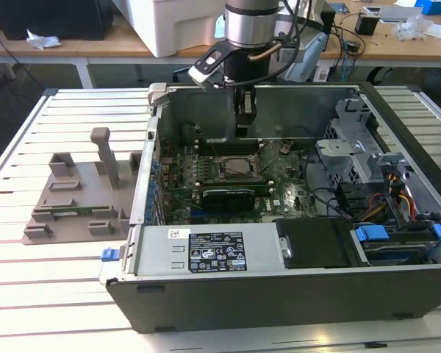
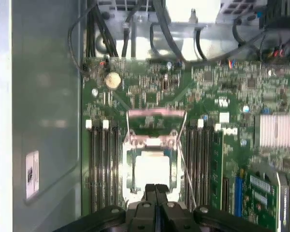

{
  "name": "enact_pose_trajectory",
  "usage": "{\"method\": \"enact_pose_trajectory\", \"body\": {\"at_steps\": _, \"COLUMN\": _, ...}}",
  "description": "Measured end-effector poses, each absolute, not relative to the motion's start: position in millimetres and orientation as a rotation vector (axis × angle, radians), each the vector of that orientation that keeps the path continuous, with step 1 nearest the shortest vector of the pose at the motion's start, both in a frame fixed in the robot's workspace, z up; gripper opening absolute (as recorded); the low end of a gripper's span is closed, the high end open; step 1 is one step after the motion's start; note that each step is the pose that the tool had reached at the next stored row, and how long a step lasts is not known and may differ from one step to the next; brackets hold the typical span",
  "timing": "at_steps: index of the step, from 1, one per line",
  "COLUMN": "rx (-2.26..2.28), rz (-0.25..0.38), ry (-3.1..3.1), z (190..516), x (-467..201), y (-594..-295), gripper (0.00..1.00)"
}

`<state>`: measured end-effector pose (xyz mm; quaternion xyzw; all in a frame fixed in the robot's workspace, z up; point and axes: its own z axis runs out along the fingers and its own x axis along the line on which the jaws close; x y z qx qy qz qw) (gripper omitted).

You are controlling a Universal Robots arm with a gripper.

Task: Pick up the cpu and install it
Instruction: 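Close the cpu cover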

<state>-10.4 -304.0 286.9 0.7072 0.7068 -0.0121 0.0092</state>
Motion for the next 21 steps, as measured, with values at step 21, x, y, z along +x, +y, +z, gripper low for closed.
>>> {"method": "enact_pose_trajectory", "body": {"at_steps": 21, "rx": 2.216, "rz": -0.058, "ry": 2.218, "z": 251.9, "x": 37.3, "y": -300.9, "gripper": 0.11}}
